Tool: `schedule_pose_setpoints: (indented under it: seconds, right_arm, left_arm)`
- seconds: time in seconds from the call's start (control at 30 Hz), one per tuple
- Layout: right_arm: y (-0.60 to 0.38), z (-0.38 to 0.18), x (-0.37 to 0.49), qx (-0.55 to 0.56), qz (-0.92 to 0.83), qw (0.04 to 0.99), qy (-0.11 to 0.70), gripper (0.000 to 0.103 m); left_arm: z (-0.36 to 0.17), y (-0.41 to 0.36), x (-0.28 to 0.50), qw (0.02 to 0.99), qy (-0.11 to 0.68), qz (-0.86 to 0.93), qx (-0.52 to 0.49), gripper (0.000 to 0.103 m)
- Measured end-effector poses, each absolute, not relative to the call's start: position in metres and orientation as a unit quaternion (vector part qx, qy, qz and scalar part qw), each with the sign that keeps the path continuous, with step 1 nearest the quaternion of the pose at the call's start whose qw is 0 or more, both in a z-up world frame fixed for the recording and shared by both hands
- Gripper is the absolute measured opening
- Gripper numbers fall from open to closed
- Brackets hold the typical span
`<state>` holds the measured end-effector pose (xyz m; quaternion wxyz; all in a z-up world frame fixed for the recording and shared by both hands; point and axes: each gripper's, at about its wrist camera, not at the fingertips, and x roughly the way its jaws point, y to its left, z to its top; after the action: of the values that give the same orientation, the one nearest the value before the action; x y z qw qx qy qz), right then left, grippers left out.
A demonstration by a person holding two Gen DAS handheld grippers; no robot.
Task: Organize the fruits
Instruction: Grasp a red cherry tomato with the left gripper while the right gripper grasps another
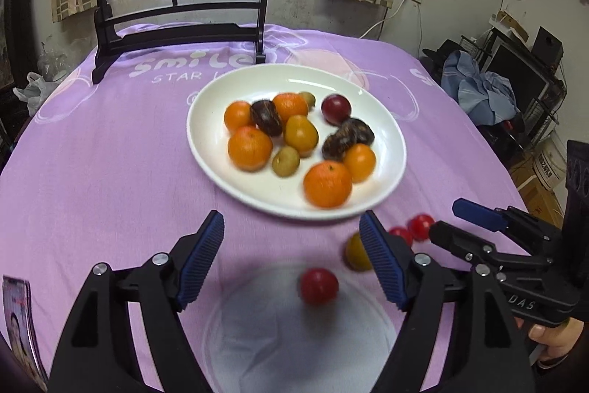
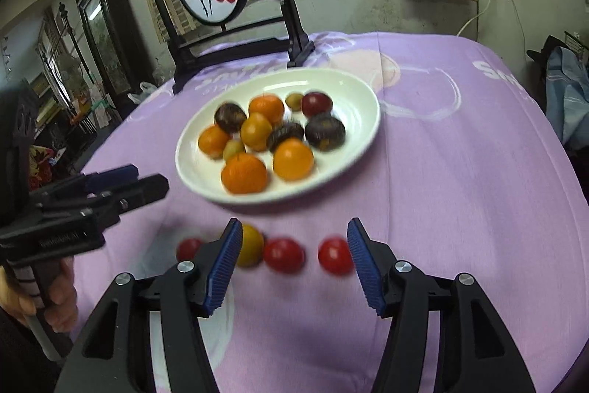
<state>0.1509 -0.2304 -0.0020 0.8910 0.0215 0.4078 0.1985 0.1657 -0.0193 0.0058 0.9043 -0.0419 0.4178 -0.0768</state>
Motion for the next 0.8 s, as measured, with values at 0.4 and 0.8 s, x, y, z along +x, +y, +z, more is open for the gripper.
schedule_pose_setpoints:
  seconds: [0.4, 0.8]
  right_arm:
    - [-0.236, -0.029, 0.101, 0.024, 0.199, 0.880, 0.430, 0.060]
    - [-0.241, -0.034, 0.101, 0.028, 0.208, 0.877, 0.432, 0.061]
  left_arm:
    - [-0.037, -0.036, 0.136, 0.885, 0.457, -0.089, -0.007, 0.076]
    - [-0.058, -0.055, 0.157, 0.879, 0.468, -0.085, 0.036, 0.030]
